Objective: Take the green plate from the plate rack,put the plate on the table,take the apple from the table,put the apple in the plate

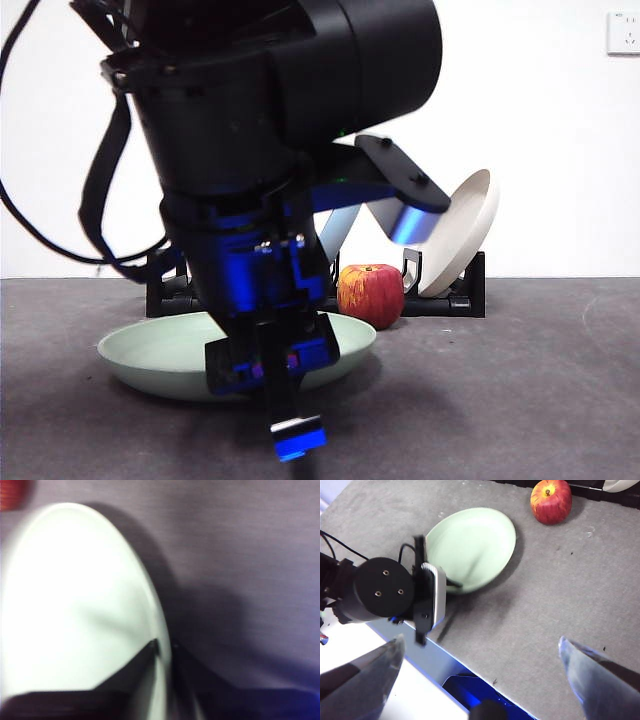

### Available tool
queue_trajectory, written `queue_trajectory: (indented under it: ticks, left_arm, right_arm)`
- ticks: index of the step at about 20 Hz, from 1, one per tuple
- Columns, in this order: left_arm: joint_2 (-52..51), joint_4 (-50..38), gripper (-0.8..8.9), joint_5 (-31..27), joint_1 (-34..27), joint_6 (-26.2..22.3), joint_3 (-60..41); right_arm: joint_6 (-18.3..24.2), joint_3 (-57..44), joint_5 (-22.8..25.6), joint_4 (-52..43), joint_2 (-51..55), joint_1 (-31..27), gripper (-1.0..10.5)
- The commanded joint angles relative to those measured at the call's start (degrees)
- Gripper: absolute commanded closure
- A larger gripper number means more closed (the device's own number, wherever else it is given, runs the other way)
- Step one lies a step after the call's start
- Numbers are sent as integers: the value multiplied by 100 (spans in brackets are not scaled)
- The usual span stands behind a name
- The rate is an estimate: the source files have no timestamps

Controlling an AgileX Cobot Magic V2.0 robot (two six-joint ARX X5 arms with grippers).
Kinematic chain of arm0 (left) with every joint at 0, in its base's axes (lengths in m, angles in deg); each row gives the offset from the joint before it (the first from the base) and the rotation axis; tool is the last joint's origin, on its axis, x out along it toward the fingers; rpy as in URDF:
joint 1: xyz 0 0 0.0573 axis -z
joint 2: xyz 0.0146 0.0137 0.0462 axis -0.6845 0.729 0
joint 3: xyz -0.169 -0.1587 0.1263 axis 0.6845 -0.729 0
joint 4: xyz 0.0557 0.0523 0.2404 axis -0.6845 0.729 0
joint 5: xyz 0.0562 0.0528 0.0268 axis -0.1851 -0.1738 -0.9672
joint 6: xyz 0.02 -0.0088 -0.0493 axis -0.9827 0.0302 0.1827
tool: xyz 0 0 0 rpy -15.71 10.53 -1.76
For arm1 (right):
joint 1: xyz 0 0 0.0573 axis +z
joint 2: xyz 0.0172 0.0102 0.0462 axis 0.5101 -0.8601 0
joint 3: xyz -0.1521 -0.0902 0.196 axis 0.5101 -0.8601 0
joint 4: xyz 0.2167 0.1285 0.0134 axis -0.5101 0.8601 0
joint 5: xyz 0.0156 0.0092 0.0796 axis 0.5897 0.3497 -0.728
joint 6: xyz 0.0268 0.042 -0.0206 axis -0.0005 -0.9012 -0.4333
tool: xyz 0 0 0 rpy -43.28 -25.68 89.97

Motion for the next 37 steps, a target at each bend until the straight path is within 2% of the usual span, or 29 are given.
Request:
queue_trajectory:
  ticks: [1,4,7,8,10,14,17,21,26,31,33,37]
  left_arm:
    - [90,74,646,229,20,105,-61]
    - [-83,81,637,214,22,114,-57]
    - [-490,284,457,212,28,258,153]
    - [-656,376,430,219,28,280,273]
    - [-1058,603,431,243,31,297,551]
    - [-1982,1862,431,286,28,990,1388]
    - [-2859,2730,433,442,15,1488,2000]
    - [-3880,3237,437,887,17,1816,2524]
    - [-4638,3423,437,1126,20,2063,2629]
    - [-4725,3600,437,1137,20,2216,2629]
    - [-4708,3615,437,1207,20,2236,2629]
    - [-4710,3620,437,1419,20,2280,2629]
  right_arm:
    - [-37,20,-13,-22,4,15,227]
    - [-37,20,-13,-11,4,15,227]
    - [-37,20,-13,-13,4,15,227]
    - [-37,20,-13,-13,4,15,227]
    - [-37,20,-13,-17,2,15,227]
    - [-61,20,-4,-323,-37,15,226]
    - [-400,20,-4,-1036,-280,15,226]
    - [-772,20,68,-1985,-955,291,226]
    - [-990,20,1167,-3458,-2341,1200,222]
    - [-1207,20,2358,-5106,-3943,1917,222]
    - [-1346,20,2566,-5731,-4472,2017,221]
    - [-1572,24,2651,-6651,-5329,2065,221]
